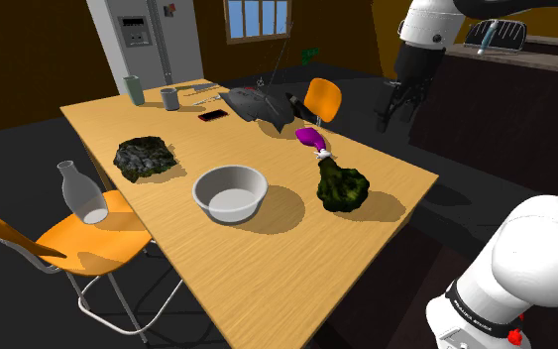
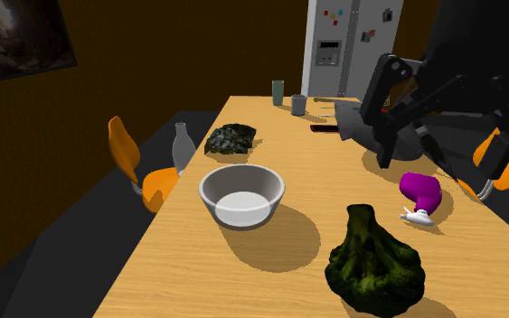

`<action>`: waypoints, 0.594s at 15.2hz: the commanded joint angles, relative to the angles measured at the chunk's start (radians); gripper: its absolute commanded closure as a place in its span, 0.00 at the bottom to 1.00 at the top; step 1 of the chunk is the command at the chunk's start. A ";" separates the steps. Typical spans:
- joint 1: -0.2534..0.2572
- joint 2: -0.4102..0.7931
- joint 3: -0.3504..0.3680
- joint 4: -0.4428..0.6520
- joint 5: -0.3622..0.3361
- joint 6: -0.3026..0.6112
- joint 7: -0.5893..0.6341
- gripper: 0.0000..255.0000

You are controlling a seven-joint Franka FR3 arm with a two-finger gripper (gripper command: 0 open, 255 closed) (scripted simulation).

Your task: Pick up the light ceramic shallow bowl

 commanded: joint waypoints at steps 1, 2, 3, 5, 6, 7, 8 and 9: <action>0.000 0.000 0.000 0.000 0.000 0.000 0.000 0.00; 0.004 0.029 0.002 -0.001 0.004 0.030 -0.003 0.00; 0.007 0.059 0.004 -0.001 0.009 0.060 -0.006 0.00; 0.014 0.121 0.009 0.004 0.017 0.119 -0.012 0.00; 0.018 0.153 0.011 0.008 0.021 0.147 -0.015 0.00; 0.021 0.185 0.014 0.014 0.025 0.174 -0.018 0.00; 0.024 0.219 0.016 0.021 0.029 0.201 -0.022 0.00; 0.028 0.252 0.019 0.030 0.033 0.227 -0.025 0.00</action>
